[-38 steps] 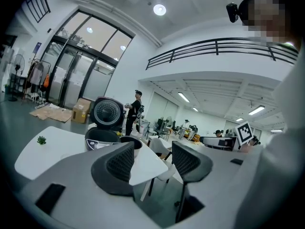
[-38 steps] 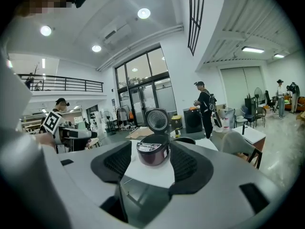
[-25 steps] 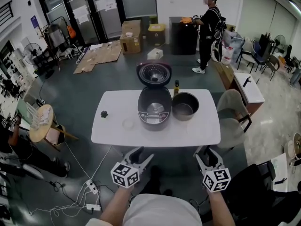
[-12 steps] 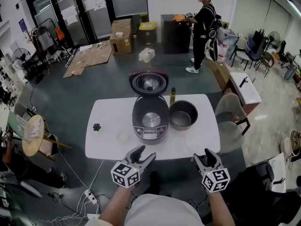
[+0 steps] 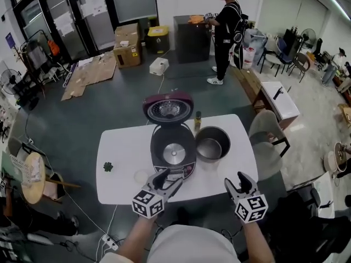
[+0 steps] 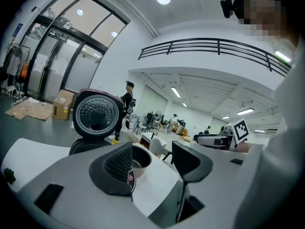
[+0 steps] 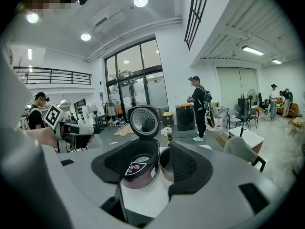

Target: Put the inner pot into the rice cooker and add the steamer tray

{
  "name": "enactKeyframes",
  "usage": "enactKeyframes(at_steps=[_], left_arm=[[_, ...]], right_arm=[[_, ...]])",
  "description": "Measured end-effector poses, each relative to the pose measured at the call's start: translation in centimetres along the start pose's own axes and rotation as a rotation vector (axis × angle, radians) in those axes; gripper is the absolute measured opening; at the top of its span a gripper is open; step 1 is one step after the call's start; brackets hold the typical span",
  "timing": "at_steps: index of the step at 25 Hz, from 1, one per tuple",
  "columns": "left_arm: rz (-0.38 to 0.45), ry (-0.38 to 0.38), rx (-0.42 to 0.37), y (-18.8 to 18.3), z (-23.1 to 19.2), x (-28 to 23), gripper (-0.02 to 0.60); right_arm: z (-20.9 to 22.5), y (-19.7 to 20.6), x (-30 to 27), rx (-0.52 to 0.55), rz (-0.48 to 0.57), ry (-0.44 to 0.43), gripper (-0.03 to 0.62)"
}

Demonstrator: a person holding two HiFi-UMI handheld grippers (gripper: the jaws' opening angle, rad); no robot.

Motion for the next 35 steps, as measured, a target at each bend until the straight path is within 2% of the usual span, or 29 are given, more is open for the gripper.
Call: enactKeyframes(at_steps=[8, 19, 26, 35], left_arm=[[-0.013, 0.038, -0.002, -1.5, -4.2, -1.4, 0.264], [-0.022, 0.03, 0.013, -2.2, -5.3, -3.1, 0.265], [-0.009, -0.033, 0.04, -2.2, -5.2, -4.7, 0.267], [0.033, -0.15, 0.075, -2.5, -4.0, -8.7, 0.267]], right_arm=[[-0.1, -0.9, -3.7, -0.004, -0.01, 0.033, 0.258], [1.0, -1.5, -6.0, 0.007, -0.026, 0.032, 0.259], [3.5, -1.8, -7.8, 0.018, -0.05, -0.01, 0.261], [8.4, -3.0, -11.6, 0.065, -0.08, -0.139, 0.262]])
Point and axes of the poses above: the fingertips, and each gripper's own axes: x backward along the fingers, z to its right, y out of its underside, the point moved 8 cm from there along x, backward along the fingers, and after that the axes turned 1 degree about x, right-handed, at the moved point
